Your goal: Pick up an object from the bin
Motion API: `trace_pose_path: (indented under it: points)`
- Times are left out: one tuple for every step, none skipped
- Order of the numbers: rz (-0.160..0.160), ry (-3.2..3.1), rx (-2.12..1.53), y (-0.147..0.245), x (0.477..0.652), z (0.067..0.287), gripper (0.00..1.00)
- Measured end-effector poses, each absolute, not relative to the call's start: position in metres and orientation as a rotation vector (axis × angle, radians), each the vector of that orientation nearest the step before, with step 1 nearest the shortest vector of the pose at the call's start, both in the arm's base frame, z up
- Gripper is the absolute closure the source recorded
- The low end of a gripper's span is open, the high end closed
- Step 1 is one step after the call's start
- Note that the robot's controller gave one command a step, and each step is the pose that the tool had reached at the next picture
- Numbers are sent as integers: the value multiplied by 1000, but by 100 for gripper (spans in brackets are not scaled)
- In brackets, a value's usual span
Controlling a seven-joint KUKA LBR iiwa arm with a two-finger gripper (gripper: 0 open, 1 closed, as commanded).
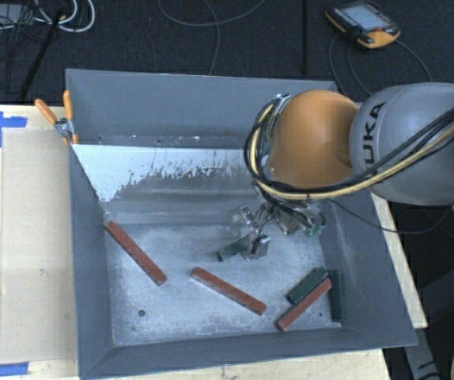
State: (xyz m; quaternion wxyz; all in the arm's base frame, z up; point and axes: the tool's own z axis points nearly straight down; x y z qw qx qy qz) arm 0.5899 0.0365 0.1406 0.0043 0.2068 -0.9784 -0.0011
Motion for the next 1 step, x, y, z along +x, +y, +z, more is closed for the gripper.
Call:
trace_pose_path:
  points:
    - [-1,-3074,648,37,592,160,100]
